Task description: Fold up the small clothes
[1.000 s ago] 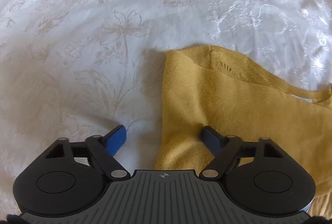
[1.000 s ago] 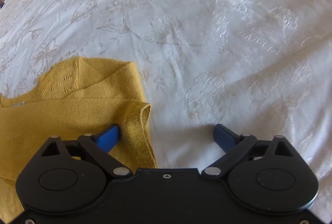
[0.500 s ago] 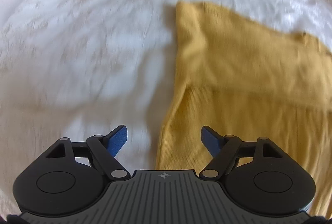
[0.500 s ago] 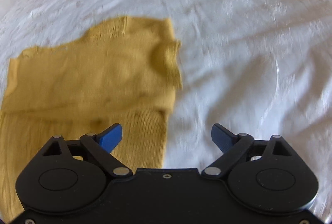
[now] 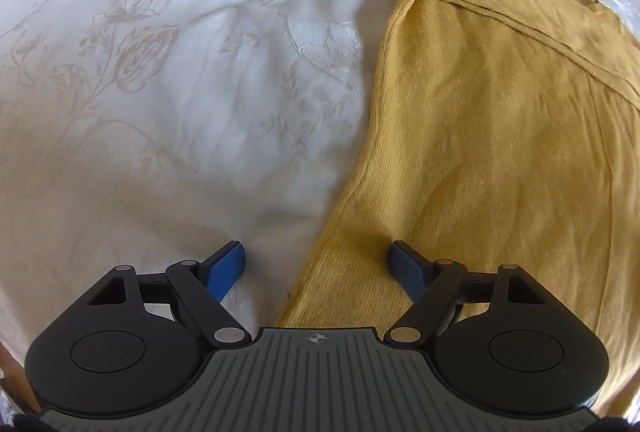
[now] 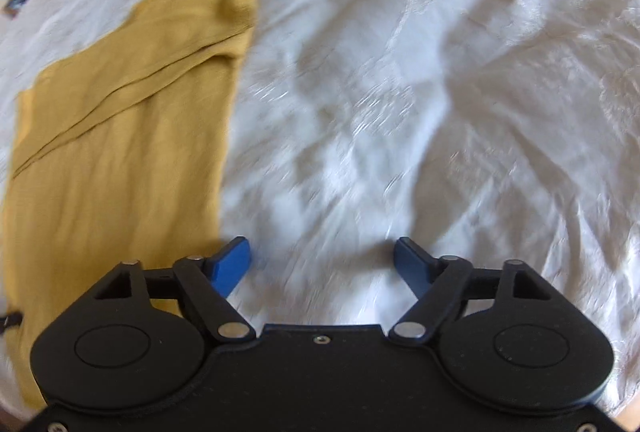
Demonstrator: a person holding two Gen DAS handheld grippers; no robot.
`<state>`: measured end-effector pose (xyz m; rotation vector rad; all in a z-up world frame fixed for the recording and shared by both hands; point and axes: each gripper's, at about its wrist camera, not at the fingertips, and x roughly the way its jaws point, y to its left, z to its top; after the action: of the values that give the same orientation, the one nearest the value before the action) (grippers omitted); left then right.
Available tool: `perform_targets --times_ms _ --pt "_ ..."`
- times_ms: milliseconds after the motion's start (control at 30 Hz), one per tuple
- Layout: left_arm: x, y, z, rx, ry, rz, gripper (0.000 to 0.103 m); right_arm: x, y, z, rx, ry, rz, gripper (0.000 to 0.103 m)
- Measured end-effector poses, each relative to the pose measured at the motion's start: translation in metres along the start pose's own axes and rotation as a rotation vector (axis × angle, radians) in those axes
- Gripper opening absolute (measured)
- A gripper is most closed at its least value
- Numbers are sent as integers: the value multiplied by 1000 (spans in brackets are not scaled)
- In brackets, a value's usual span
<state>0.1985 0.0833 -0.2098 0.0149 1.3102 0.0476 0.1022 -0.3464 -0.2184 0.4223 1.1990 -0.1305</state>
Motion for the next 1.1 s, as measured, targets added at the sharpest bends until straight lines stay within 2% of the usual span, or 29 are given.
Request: perform_targets --times_ms 133,300,500,700,800,867,900,967,1100 --pt "-8 -1 -16 27 -23 4 79 -9 8 -31 -127 41 88 67" --pt "-15 -3 -41 39 -20 -5 79 -14 15 -62 -202 94 129 67" --pt "-18 0 -61 79 -7 -38 79 -8 27 -92 -202 128 127 67" --pt "-16 11 -78 156 -12 -69 79 8 40 -105 -141 149 110 65" --pt "-15 15 -87 194 -23 -84 79 12 40 -104 -90 148 100 54" --pt "-14 16 -92 220 -29 -88 79 10 36 -101 -51 148 113 28" --pt "-12 17 -94 229 -33 -92 79 8 36 -100 -41 146 116 23" --pt "-12 21 -97 225 -44 -108 79 1 39 -99 -43 129 111 19" --pt "-6 27 -104 199 -59 -158 76 -17 44 -101 -40 84 121 18"
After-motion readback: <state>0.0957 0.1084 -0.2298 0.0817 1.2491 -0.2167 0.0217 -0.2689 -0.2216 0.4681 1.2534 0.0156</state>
